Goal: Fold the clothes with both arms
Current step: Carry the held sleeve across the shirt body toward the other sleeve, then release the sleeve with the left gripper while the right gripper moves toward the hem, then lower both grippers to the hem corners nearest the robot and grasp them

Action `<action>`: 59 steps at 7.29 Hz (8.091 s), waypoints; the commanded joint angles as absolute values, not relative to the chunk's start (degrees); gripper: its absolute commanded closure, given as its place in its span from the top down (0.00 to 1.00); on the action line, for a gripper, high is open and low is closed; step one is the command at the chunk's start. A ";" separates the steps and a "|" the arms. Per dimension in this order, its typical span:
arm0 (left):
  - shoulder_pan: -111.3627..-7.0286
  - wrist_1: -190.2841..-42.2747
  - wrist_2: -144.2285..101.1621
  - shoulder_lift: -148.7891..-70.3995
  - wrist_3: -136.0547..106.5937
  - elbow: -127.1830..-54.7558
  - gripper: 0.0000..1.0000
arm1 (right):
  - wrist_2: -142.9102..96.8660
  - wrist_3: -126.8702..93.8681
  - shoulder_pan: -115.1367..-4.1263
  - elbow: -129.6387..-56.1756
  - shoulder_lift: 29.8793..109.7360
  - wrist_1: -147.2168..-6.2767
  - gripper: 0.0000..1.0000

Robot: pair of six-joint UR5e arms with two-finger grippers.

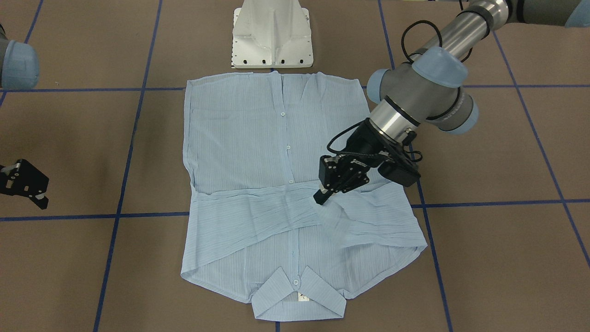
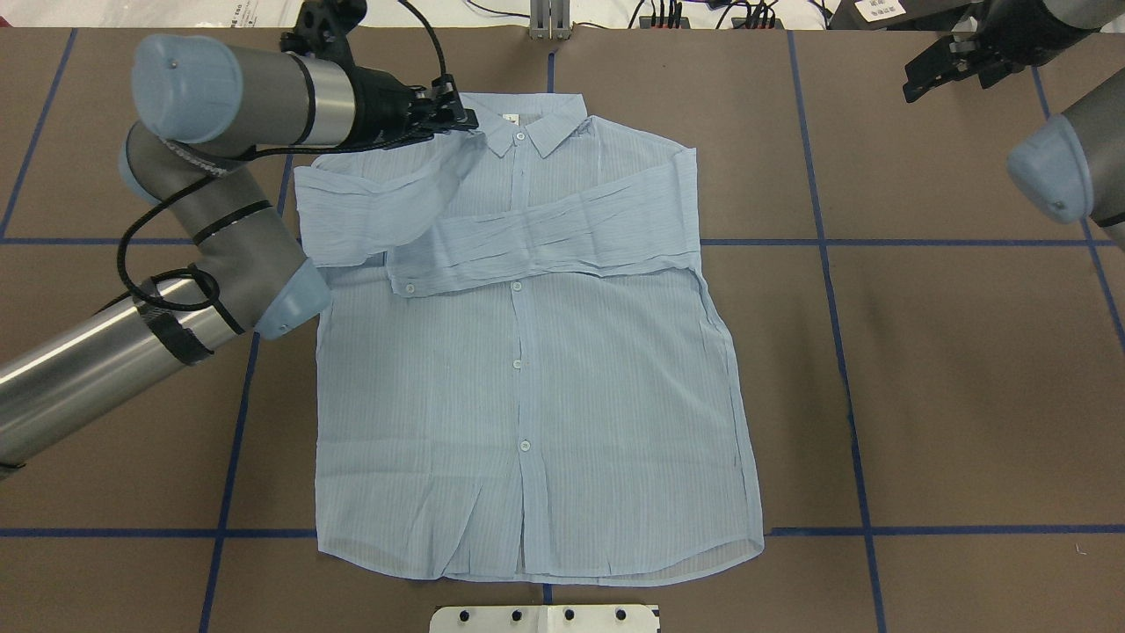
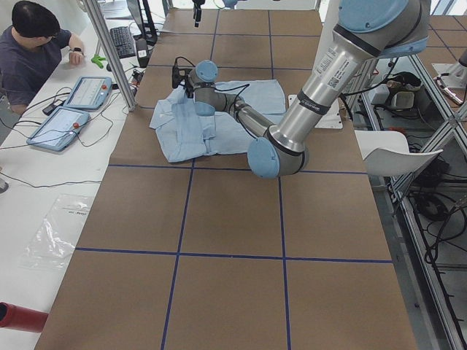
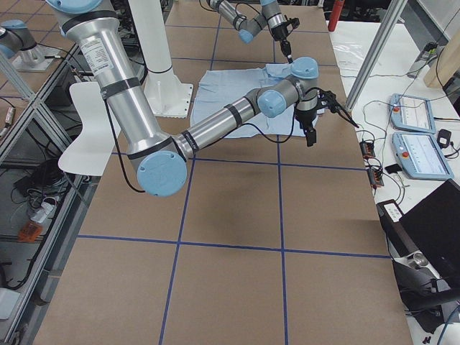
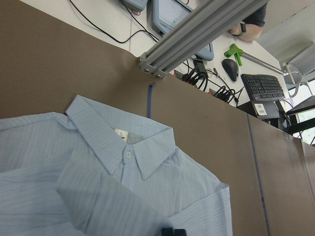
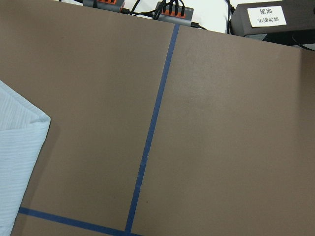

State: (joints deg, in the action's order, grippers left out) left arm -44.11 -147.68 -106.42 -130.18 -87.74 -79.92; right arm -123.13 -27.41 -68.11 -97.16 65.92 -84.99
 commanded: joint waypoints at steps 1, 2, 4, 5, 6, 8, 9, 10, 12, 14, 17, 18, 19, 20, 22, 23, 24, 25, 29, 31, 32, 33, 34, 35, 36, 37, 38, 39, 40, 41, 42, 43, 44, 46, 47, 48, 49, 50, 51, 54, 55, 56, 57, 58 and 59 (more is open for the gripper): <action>-38.17 -147.04 -100.57 -135.50 -88.68 -75.88 0.00 | -123.13 -27.42 -68.12 -97.12 66.00 -84.99 1.00; -36.06 -147.13 -99.33 -136.48 -88.25 -74.46 0.00 | -123.13 -27.51 -68.12 -97.12 66.01 -84.99 1.00; -28.09 -147.30 -94.08 -136.15 -83.36 -74.27 0.05 | -123.13 -27.60 -68.12 -97.03 66.01 -85.08 1.00; -26.04 -147.30 -92.56 -136.49 -82.80 -74.09 0.96 | -123.13 -27.51 -68.03 -96.94 66.01 -85.08 1.00; -25.75 -147.13 -92.46 -136.23 -82.36 -74.53 1.00 | -123.13 -27.51 -67.94 -96.86 66.01 -85.08 1.00; -26.19 -136.05 -92.81 -135.62 -69.59 -76.79 1.00 | -123.22 -28.55 -67.50 -97.82 66.01 -84.99 1.00; -27.76 -129.79 -92.99 -134.75 -65.26 -80.12 1.00 | -123.31 -30.57 -66.89 -98.78 66.01 -84.99 1.00; -28.64 -129.81 -92.99 -132.04 -63.21 -83.20 1.00 | -123.05 -35.28 -64.27 -100.96 66.09 -84.99 1.00; -29.88 -129.47 -93.95 -123.10 -61.61 -93.55 1.00 | -115.72 -47.92 -55.60 -108.50 68.36 -84.99 1.00; -29.88 -129.03 -95.79 -113.51 -61.70 -101.92 1.00 | -103.93 -63.39 -42.86 -115.03 70.49 -84.99 1.00; -27.35 -128.58 -96.07 -96.20 -67.02 -112.21 1.00 | -90.46 -80.11 -25.01 -124.76 77.84 -84.90 1.00; -23.24 -128.50 -95.54 -93.46 -70.98 -113.89 1.00 | -86.52 -83.11 -21.05 -126.63 80.31 -84.47 1.00; -19.81 -128.06 -93.62 -91.25 -75.45 -114.08 1.00 | -85.44 -84.62 -19.79 -126.82 80.77 -83.85 1.00; -16.21 -127.45 -90.21 -90.45 -78.63 -114.34 1.00 | -85.34 -84.73 -19.51 -126.83 80.95 -83.85 1.00; -12.67 -123.23 -89.65 -90.53 -81.47 -115.48 0.99 | -85.34 -84.73 -19.51 -126.74 81.30 -83.85 1.00; -10.83 -121.22 -89.21 -90.44 -82.78 -115.92 0.99 | -85.34 -84.81 -19.51 -126.74 81.30 -83.85 1.00; -8.20 -117.37 -87.73 -90.61 -85.58 -117.75 0.91 | -85.34 -84.81 -19.51 -126.74 81.30 -83.85 1.00; -6.69 -113.85 -87.19 -90.70 -86.65 -119.17 0.81 | -85.34 -84.81 -19.42 -126.74 81.30 -83.85 1.00; -5.45 -113.47 -87.27 -91.14 -88.51 -118.74 0.60 | -84.99 -84.73 -18.90 -126.65 81.12 -83.85 1.00; -5.62 -113.38 -87.45 -91.06 -88.24 -118.57 0.57 | -84.99 -84.73 -18.72 -126.56 80.95 -83.76 1.00; -5.62 -113.38 -87.45 -90.79 -88.16 -118.48 0.57 | -84.99 -84.73 -18.63 -126.48 80.95 -83.76 1.00; -5.62 -113.38 -87.45 -90.70 -88.15 -118.48 0.57 | -84.99 -84.73 -18.55 -126.47 80.95 -83.76 1.00; -5.54 -113.38 -87.45 -90.79 -88.24 -118.39 0.57 | -84.99 -84.81 -18.54 -126.47 80.95 -83.76 1.00; -5.54 -113.38 -87.45 -90.88 -88.24 -118.39 0.50 | -84.99 -84.81 -18.54 -126.47 80.86 -83.76 1.00; -5.54 -113.38 -87.45 -90.79 -88.16 -118.30 0.38 | -84.99 -84.73 -18.63 -126.47 80.95 -83.76 1.00; -5.62 -113.38 -87.54 -90.79 -88.24 -118.30 0.26 | -84.99 -84.73 -18.55 -126.47 80.95 -83.76 1.00; -5.62 -113.38 -87.54 -90.79 -88.24 -118.30 0.12 | -84.99 -84.81 -18.54 -126.47 80.95 -83.76 1.00; -5.62 -113.38 -87.54 -90.79 -88.24 -118.39 0.00 | -84.99 -84.81 -18.46 -126.47 81.03 -83.59 1.00; -5.71 -113.38 -87.45 -90.88 -88.24 -118.48 0.00 | -84.90 -84.81 -18.20 -126.13 81.91 -81.06 1.00; -5.97 -113.38 -87.45 -90.88 -88.16 -118.74 0.00 | -83.86 -84.81 -17.50 -125.51 84.44 -77.03 1.00; -6.24 -113.38 -87.45 -91.05 -88.07 -118.91 0.00 | -82.54 -84.90 -16.71 -124.64 87.33 -71.25 1.00; -6.24 -113.47 -87.45 -91.32 -88.15 -119.09 0.00 | -80.35 -85.77 -14.96 -124.63 91.19 -67.54 1.00; -6.41 -113.55 -87.36 -91.58 -88.15 -119.87 0.00 | -77.55 -87.70 -13.03 -124.63 92.80 -66.46 0.99; -6.59 -113.64 -87.10 -91.58 -88.15 -121.02 0.00 | -69.47 -90.68 -6.19 -124.19 93.69 -66.80 0.84; -6.94 -113.64 -87.01 -91.58 -88.15 -121.63 0.00 | -66.74 -92.44 -2.93 -124.10 93.69 -67.84 0.75; -7.12 -113.73 -86.40 -91.50 -88.15 -121.99 0.00 | -65.49 -92.72 -0.90 -124.19 93.69 -70.37 0.68; -7.03 -113.64 -85.44 -91.32 -88.15 -122.25 0.00 | -64.43 -92.99 0.95 -124.02 93.69 -72.58 0.59; -7.03 -113.64 -84.82 -91.23 -88.15 -122.43 0.00 | -63.03 -94.99 2.53 -122.53 93.69 -72.86 0.55; -7.03 -113.73 -84.55 -91.06 -88.15 -122.43 0.00 | -62.06 -95.27 3.77 -121.56 93.60 -72.86 0.55; -7.03 -113.64 -84.55 -90.97 -88.15 -122.52 0.00 | -60.38 -96.50 6.24 -121.29 93.52 -72.86 0.47; -7.03 -113.64 -84.55 -90.97 -88.15 -122.52 0.00 | -60.38 -96.50 6.68 -121.20 93.60 -72.95 0.44; -7.12 -113.64 -84.55 -90.97 -88.15 -122.52 0.00 | -60.38 -96.50 7.03 -121.03 93.60 -72.95 0.41; -7.12 -113.64 -84.55 -90.97 -88.15 -122.52 0.00 | -60.38 -96.50 7.29 -120.94 93.60 -72.95 0.35; -7.12 -113.64 -84.55 -90.88 -88.15 -122.61 0.00 | -60.38 -96.50 7.47 -120.85 93.60 -73.04 0.19; -7.21 -113.64 -84.55 -90.88 -88.15 -122.61 0.00 | -60.38 -96.50 7.47 -120.85 93.60 -73.04 0.00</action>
